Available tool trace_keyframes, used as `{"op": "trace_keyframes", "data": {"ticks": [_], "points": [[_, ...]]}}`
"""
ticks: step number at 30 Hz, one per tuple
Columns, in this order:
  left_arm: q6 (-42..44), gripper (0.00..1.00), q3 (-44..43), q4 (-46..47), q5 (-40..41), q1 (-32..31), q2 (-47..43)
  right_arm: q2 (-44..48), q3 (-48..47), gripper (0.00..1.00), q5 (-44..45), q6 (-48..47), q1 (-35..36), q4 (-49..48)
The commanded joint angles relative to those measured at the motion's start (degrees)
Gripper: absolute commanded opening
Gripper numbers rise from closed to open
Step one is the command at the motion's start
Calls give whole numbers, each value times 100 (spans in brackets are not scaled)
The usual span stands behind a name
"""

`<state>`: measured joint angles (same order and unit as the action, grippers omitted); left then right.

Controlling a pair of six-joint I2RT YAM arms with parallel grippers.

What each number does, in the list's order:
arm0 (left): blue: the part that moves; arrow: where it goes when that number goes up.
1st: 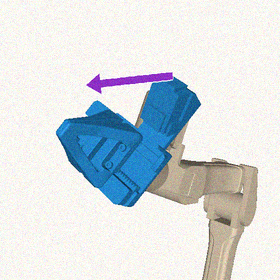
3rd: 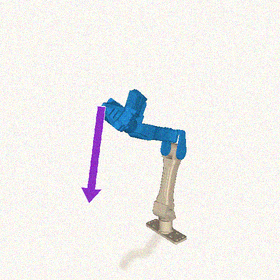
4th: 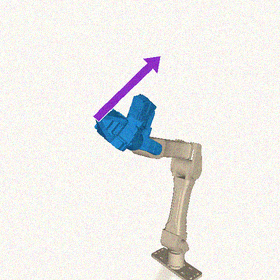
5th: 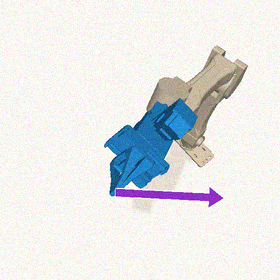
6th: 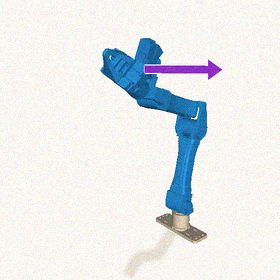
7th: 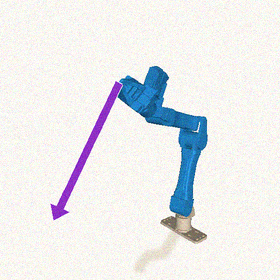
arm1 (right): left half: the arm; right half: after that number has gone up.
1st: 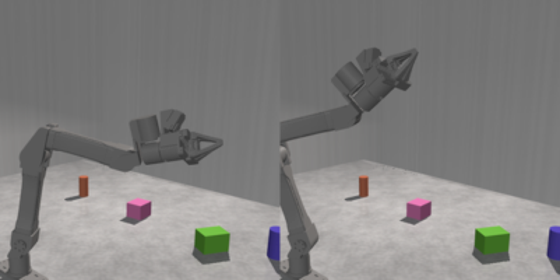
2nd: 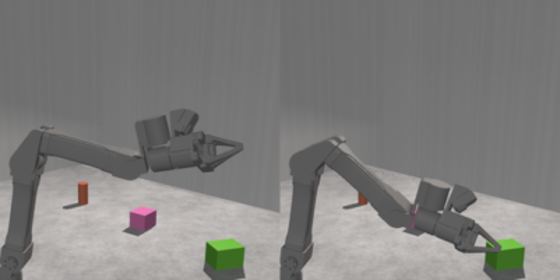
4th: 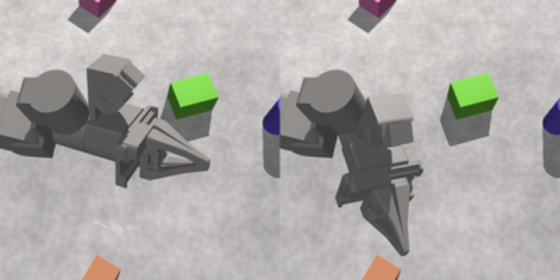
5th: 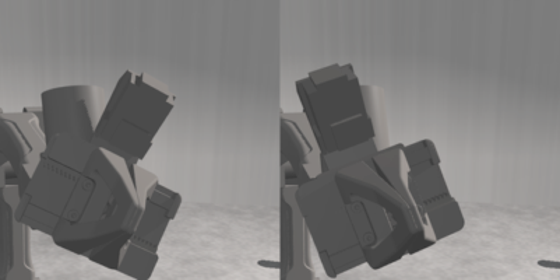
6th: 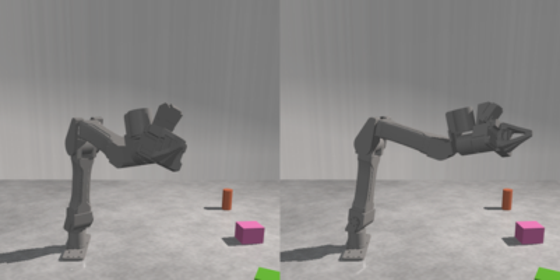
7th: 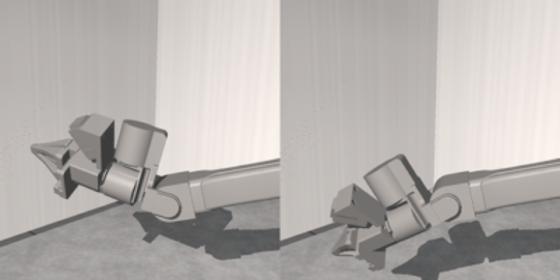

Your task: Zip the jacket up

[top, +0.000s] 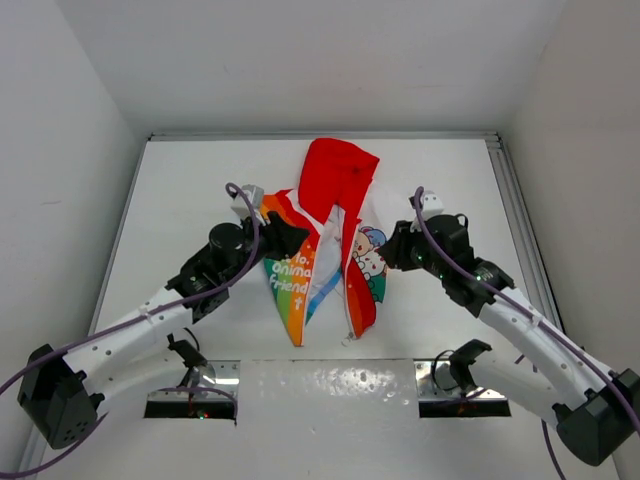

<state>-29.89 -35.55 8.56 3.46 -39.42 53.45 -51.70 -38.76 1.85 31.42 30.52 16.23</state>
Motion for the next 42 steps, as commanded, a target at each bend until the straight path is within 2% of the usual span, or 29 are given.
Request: {"op": "trace_keyframes", "data": {"ticks": [1, 2, 3, 5, 7, 14, 18, 21, 26, 31, 35, 39, 41, 42], "points": [[18, 38, -5, -266, -56, -4, -151, 239, 105, 26, -228, 31, 15, -6], [10, 22, 56, -328, -109, -4, -229, 257, 123, 4, -316, 31, 15, 38], [-25, 15, 231, -337, -179, -4, -282, 275, 167, 0, -360, 31, 15, 90], [-78, 0, 381, -537, -294, -57, -361, 240, 333, 0, -517, 66, 24, 126], [-52, 0, 400, -837, -50, -223, -344, 161, 466, 0, -676, 75, 33, -14], [-745, 0, 671, -2243, 1849, -2013, 24, 143, 791, 0, -721, 92, 59, -172], [-1290, 0, 717, -2455, 2009, -2500, 472, 81, 782, 0, -598, 22, 59, -75], [-1877, 1, 567, -2999, 2570, -3097, 912, 116, 914, 0, -650, 66, 59, -199], [-2574, 20, 610, -3632, 2809, -3221, 1115, 73, 1090, 0, -913, 154, 59, -322], [-2540, 36, 857, -3089, 2546, -3221, 1132, 116, 1125, 0, -1002, 171, 68, -348], [-2408, 38, 909, -2597, 2300, -3221, 1334, -6, 1108, 1, -1142, 163, 76, -375], [-2320, 38, 787, -2526, 2080, -3221, 1633, -85, 1213, 2, -1195, 250, 120, -514], [-2337, 36, 935, -2272, 2018, -3212, 1677, -121, 1205, 3, -1239, 251, 129, -542], [-2337, 32, 971, -2192, 1957, -3221, 1756, -121, 1204, 3, -1231, 268, 155, -516]]}}
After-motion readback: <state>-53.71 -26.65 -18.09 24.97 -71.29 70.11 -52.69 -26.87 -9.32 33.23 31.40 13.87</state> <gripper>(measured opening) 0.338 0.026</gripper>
